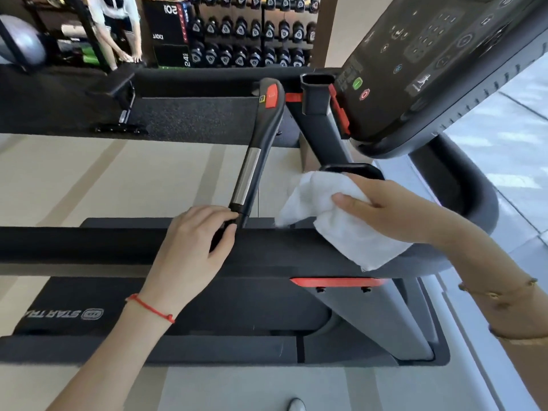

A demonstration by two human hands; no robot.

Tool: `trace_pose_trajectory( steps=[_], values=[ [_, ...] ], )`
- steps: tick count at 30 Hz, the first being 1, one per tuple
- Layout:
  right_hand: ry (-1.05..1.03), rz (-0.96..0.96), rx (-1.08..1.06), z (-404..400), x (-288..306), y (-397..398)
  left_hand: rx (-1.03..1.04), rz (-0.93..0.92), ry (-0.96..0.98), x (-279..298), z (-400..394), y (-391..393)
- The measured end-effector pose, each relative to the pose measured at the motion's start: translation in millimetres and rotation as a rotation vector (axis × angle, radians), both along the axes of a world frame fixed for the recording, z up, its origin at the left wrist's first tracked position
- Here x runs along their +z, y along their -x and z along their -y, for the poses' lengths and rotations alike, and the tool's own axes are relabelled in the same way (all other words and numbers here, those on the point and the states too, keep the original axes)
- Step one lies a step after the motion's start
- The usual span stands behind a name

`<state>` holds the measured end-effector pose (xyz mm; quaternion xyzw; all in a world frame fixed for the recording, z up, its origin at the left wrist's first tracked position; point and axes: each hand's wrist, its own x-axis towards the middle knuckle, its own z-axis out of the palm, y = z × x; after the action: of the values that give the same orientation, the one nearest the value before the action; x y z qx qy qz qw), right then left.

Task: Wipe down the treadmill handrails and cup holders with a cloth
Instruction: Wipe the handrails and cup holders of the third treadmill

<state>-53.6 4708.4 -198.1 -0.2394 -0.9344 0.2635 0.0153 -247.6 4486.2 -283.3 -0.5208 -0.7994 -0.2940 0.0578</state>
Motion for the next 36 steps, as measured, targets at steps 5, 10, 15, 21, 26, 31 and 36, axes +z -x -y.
trace_pose_trajectory(
  steps=[5, 10, 15, 21, 26, 31, 36],
  values=[
    [-0.061, 0.025, 0.007, 68.7, -33.0, 21.4, -0.027, -0.028, 0.014, -5.5, 29.9, 30.1],
    [-0.227, -0.128, 0.002, 126.2, -61.1, 69.4, -0.058, -0.043, -0.016, -14.5, 56.9, 55.1],
    [-0.373, -0.218, 0.000, 180.5, -82.4, 127.2, -0.008, -0.030, -0.032, -20.3, 87.4, 89.1],
    [-0.498, -0.295, -0.151, 175.2, -98.5, 120.8, 0.040, -0.006, -0.015, -25.5, 118.6, 115.2],
    [-0.583, -0.257, -0.239, 170.6, -98.1, 122.4, 0.041, -0.008, 0.010, -25.5, 137.0, 117.0],
    [-0.595, -0.323, -0.023, 206.9, -101.0, 158.6, 0.091, -0.008, -0.050, -25.6, 154.3, 98.2],
    [-0.520, -0.468, 0.058, 224.9, -100.6, 159.4, 0.208, 0.031, -0.116, -30.9, 194.2, 69.0]
  ],
)
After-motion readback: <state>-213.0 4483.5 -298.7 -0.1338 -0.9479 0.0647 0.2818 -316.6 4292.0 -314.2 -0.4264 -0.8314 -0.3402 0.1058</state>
